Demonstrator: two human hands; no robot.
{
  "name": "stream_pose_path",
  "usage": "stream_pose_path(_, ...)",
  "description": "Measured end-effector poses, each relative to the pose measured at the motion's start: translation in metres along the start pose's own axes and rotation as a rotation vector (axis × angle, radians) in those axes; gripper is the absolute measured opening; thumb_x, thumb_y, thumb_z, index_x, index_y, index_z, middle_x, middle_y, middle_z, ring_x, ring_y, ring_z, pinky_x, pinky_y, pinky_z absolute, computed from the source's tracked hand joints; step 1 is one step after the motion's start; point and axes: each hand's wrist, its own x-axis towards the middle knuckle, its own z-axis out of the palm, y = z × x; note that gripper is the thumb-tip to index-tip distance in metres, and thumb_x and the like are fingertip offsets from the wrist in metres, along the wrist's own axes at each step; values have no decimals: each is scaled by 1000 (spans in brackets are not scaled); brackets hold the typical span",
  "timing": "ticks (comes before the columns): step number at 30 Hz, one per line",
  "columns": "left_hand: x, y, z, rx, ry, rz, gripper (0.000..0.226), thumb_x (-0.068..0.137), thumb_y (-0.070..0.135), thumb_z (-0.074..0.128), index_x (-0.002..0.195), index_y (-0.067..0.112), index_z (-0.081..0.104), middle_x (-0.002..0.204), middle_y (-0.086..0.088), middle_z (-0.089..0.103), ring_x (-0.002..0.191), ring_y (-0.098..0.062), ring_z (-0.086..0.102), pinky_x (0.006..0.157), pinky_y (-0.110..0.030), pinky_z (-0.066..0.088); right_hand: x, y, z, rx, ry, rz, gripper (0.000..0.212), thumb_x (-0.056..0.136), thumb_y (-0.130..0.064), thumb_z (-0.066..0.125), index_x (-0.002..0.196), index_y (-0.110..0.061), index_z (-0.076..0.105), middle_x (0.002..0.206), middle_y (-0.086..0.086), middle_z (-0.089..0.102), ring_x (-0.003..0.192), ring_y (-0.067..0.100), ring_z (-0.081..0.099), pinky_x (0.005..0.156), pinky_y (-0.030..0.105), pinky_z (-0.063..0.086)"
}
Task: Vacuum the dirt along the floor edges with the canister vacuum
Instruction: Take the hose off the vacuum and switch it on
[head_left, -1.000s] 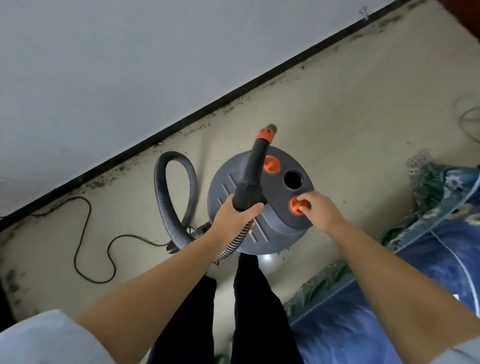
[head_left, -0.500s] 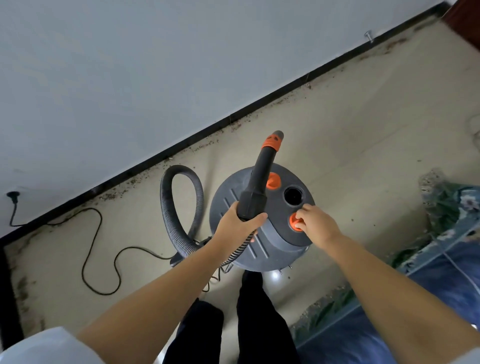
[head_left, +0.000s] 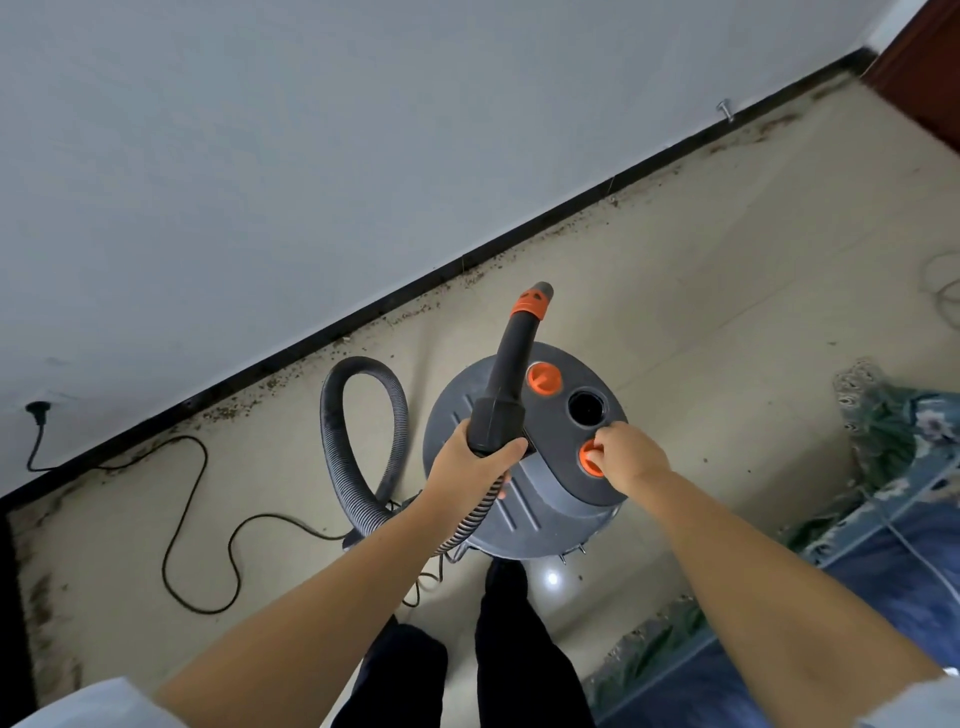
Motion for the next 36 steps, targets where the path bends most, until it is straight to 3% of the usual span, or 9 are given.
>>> stream_pose_path(4, -11, 11, -2, 34, 4, 34, 40, 84, 34, 66, 112, 12, 48, 68, -2, 62, 49, -8, 56, 57, -18, 52, -20, -43, -32, 823, 53, 36, 40, 93, -43, 48, 100, -8, 66, 91, 12, 67, 88, 25, 63, 85, 33, 46)
stream_pose_path(8, -25, 35, -17, 185, 68, 133, 44, 82, 38, 68, 115, 21, 45, 82, 2, 62, 65, -12, 61, 65, -25, 54, -35, -104, -92, 1588, -157, 33, 36, 96, -38, 51, 118, -9, 53, 115, 15, 65, 109, 26, 62, 96, 38, 50)
stream_pose_path(12, -45, 67, -52, 302, 196, 302, 56, 78, 40, 73, 121, 19, 44, 102, 0, 61, 90, -19, 61, 80, -35, 52, -47, -161, -149, 1615, 31, 66, 25, 88, -18, 63, 107, -4, 54, 83, 9, 65, 78, 23, 66, 85, 39, 54)
stream_pose_path(16, -80, 85, -107, 273, 341, 484, 66, 77, 32, 75, 129, 15, 38, 112, -2, 62, 98, -22, 62, 83, -35, 50, -80, -225, -201, 1692, 13, -121, 9, 84, -13, 61, 84, -11, 52, 60, 2, 55, 54, 16, 55, 66, 33, 51)
stream_pose_path(20, -125, 68, -166, 248, 474, 450, 50, 79, 29, 74, 117, 15, 44, 91, 2, 60, 81, -20, 61, 73, -34, 50, -121, -299, -216, 1554, -135, -429, 16, 84, -10, 58, 71, -11, 49, 54, 2, 51, 50, 17, 52, 64, 32, 49)
stream_pose_path(24, -179, 34, -212, 106, 453, 435, 20, 81, 14, 71, 86, 19, 52, 62, 7, 54, 49, -1, 52, 48, -13, 41, -168, -367, -196, 1396, -357, -682, 24, 87, -6, 54, 64, -11, 46, 49, 2, 48, 45, 15, 50, 58, 28, 48)
stream_pose_path(28, -242, -13, -256, -81, 506, 400, 24, 81, 6, 70, 74, 19, 51, 50, 12, 56, 41, 1, 49, 46, -14, 40, -223, -440, -161, 1271, -522, -833, 24, 88, -5, 51, 66, -12, 45, 47, 1, 48, 43, 14, 48, 57, 27, 49)
stream_pose_path(33, -312, -90, -288, -293, 867, 318, 33, 79, 20, 73, 102, 27, 50, 89, 10, 62, 79, -5, 59, 72, -20, 48, -304, -535, -90, 987, -495, -996, 16, 88, -9, 56, 76, -10, 46, 47, 3, 53, 45, 16, 49, 55, 26, 49)
stream_pose_path(36, -346, -126, -300, -410, 1153, 248, 40, 82, 25, 70, 111, 27, 42, 97, 10, 58, 84, -3, 57, 71, -16, 47, -344, -583, -38, 905, -461, -991, 16, 86, -10, 58, 76, -12, 46, 44, -1, 52, 43, 13, 50, 56, 26, 48)
